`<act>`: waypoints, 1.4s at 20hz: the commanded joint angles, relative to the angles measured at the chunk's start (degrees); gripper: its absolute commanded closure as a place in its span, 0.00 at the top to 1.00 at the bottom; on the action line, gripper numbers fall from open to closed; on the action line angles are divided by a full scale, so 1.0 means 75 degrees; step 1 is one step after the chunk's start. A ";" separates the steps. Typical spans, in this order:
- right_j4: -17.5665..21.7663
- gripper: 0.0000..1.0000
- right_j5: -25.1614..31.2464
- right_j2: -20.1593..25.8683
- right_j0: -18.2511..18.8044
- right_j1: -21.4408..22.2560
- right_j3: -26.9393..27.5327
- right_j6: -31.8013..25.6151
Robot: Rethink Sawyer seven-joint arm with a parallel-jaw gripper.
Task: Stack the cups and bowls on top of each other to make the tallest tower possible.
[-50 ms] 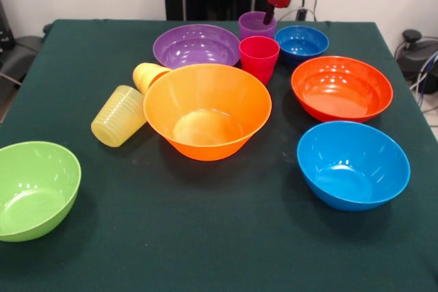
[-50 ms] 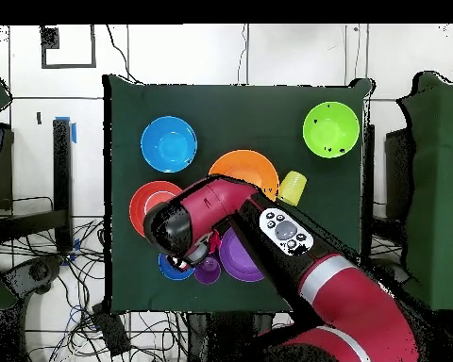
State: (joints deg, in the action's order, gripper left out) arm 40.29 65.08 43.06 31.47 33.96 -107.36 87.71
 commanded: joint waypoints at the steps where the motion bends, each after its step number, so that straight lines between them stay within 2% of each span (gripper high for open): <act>1: 0.0356 1.00 -0.0063 0.0216 -0.0007 -0.0157 0.0472 -0.1613; 11: 0.0696 1.00 -0.0141 0.0123 0.0096 -0.0465 0.0704 -0.1978; 15: 0.0789 1.00 -0.0031 0.0215 0.0259 -0.0672 0.0871 -0.2537; 18: 0.1205 1.00 0.0221 0.0491 0.0266 -0.0765 0.1173 -0.3763; 23: 0.1473 1.00 0.0636 0.0991 0.0384 -0.0730 0.1456 -0.5519; 26: 0.1682 1.00 0.0617 0.1316 0.0390 -0.0697 0.1474 -0.6601; 28: 0.1802 1.00 0.0477 0.1463 0.0375 -0.0546 0.1306 -0.7014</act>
State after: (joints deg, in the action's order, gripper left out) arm 47.64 65.72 49.09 34.50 29.88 -101.65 66.17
